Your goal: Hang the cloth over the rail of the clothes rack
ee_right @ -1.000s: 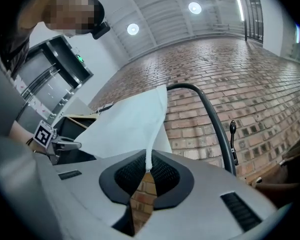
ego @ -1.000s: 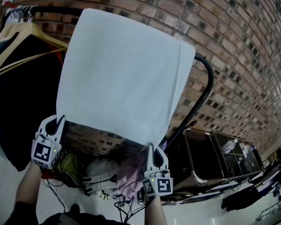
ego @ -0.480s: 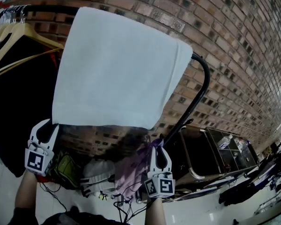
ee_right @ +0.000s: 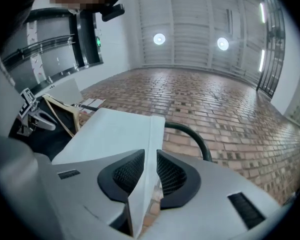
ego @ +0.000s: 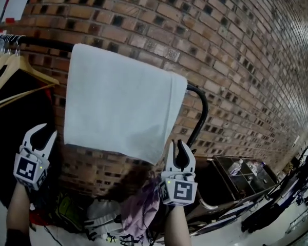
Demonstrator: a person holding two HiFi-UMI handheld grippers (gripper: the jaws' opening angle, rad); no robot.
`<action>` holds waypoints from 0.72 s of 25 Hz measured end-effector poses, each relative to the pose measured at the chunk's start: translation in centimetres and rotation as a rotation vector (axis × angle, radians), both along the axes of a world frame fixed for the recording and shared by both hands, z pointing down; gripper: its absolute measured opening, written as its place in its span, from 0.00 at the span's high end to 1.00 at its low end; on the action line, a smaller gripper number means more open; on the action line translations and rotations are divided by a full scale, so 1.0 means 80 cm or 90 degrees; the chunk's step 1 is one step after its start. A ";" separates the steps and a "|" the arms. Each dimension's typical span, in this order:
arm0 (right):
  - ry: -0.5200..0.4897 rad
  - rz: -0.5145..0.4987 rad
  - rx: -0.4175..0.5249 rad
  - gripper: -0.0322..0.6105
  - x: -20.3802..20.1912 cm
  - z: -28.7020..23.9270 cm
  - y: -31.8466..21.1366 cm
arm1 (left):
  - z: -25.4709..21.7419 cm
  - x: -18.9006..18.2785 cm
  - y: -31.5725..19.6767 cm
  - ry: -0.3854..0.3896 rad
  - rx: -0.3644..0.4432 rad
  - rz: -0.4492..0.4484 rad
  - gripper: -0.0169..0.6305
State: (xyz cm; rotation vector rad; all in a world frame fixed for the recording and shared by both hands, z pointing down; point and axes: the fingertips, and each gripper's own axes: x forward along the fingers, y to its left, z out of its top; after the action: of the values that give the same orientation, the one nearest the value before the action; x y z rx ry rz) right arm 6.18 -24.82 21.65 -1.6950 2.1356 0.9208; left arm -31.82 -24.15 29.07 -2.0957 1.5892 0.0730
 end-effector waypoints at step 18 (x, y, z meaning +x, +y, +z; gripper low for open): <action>0.165 0.237 0.062 0.75 -0.076 -0.168 -0.089 | -0.223 0.026 -0.088 -0.047 0.133 -0.061 0.69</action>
State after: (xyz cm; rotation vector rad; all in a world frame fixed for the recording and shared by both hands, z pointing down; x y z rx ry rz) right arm 0.10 -31.95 8.17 -2.0591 1.9113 1.3897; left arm -29.76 -31.20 11.24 -1.8408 1.5637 0.1220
